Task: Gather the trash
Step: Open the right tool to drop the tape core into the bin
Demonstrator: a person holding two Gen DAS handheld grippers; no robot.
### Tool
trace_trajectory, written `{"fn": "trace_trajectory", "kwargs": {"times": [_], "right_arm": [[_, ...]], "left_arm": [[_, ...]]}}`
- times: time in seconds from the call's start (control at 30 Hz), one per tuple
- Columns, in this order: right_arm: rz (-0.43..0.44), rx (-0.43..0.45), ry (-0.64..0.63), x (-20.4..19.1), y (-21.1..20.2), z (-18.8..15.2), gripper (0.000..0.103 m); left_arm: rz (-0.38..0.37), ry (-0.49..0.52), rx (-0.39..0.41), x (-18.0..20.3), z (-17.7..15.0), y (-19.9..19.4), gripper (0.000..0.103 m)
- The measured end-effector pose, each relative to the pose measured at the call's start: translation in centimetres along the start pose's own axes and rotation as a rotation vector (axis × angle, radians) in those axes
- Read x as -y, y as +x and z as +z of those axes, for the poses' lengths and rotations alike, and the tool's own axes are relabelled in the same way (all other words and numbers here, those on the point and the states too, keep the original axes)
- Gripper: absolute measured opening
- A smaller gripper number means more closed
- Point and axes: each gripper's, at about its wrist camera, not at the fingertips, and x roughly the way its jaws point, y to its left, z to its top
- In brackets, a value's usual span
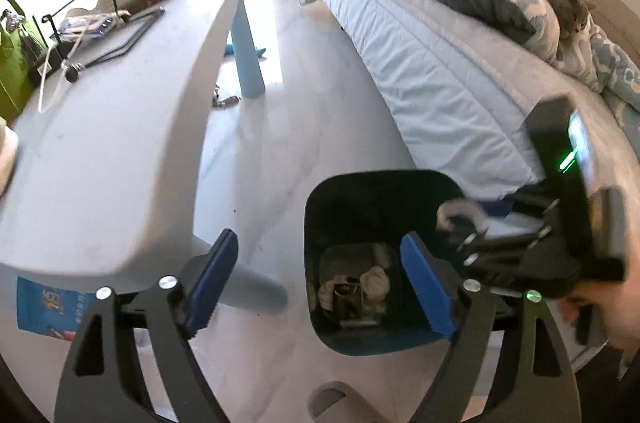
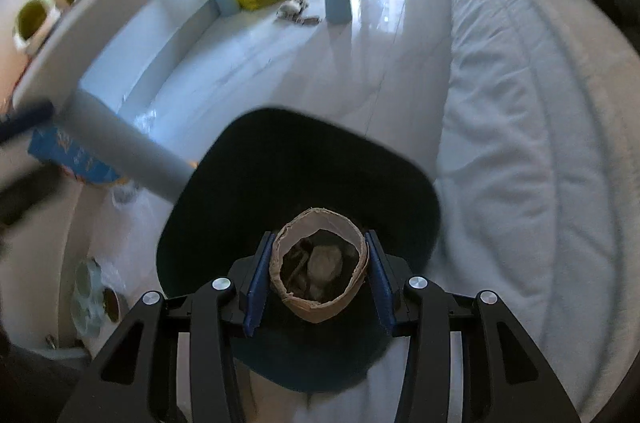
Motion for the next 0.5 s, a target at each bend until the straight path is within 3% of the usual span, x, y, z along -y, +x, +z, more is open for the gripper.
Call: {"fn": "trace_trajectory", "kwargs": {"times": [0.13,0.23,0.3,0.5], "right_arm": [[0.014,-0.052,-0.023,-0.9,1.2,-0.9,0.048],[-0.006,-0.064,-0.052,-1.4,1.4,-1.5,0.062],[0.002,-0.067,-0.056,-1.5,1.3,-1.9,0.070],[-0.010,-0.018,-0.068,-1.3,-1.0,-2.6,0.077]], "left_arm": [[-0.002,-0.030,0.053,0.4,1.0,-2.2,0.095],[-0.045,-0.060,0.084,0.6,1.7,-3.8,0.097],[-0.022,-0.062,0.117,1.0,1.8,-5.1,0.098],[0.026,-0.046,0.181,2.0,1.7,-7.9,0.100]]}}
